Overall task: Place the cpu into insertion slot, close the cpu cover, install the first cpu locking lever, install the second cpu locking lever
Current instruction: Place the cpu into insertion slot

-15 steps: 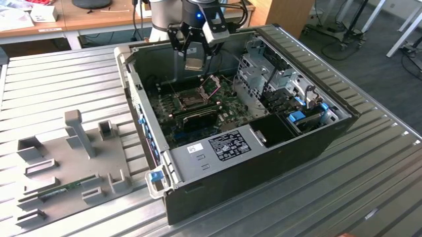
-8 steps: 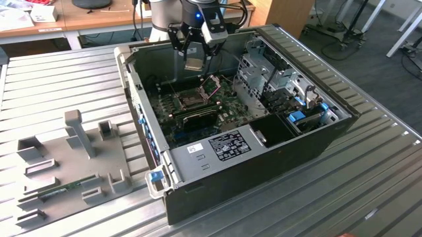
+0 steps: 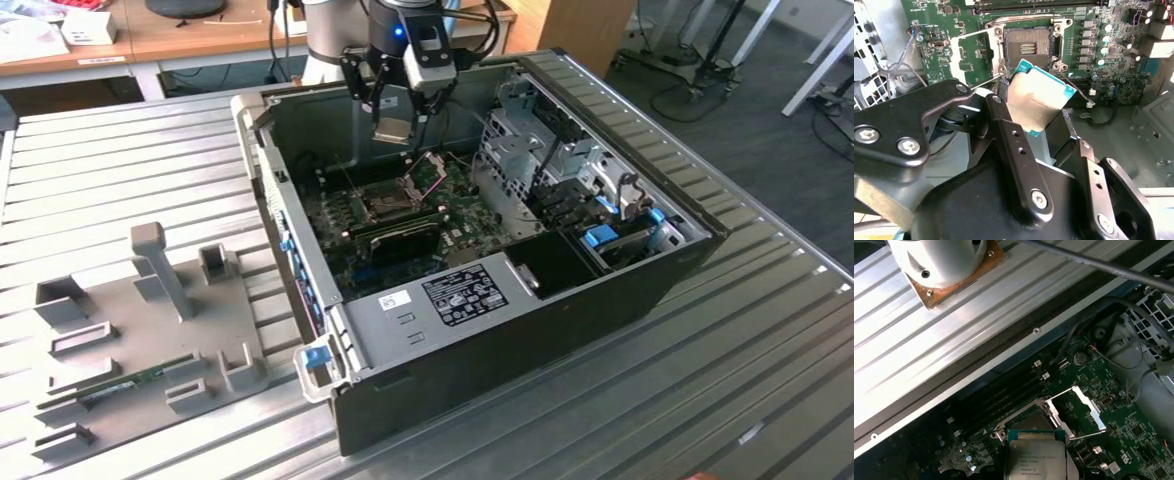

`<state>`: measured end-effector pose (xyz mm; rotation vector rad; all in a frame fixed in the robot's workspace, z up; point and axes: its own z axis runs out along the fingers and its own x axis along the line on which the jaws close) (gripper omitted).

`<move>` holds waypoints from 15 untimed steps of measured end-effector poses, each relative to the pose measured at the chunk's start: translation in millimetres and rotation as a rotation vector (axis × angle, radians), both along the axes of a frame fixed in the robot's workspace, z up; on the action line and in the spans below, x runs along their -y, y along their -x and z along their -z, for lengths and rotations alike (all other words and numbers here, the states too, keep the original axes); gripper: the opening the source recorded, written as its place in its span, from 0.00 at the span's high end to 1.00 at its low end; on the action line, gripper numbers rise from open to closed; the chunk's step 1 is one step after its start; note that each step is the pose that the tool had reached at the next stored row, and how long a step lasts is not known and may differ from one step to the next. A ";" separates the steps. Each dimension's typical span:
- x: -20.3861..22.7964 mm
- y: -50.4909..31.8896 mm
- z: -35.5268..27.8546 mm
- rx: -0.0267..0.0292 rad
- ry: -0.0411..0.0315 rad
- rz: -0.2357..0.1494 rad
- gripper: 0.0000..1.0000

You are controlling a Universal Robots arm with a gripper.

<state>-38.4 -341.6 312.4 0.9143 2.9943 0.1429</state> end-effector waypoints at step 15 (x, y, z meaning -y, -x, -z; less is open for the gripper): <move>0.0 0.0 0.3 0.0001 0.0001 0.058 0.46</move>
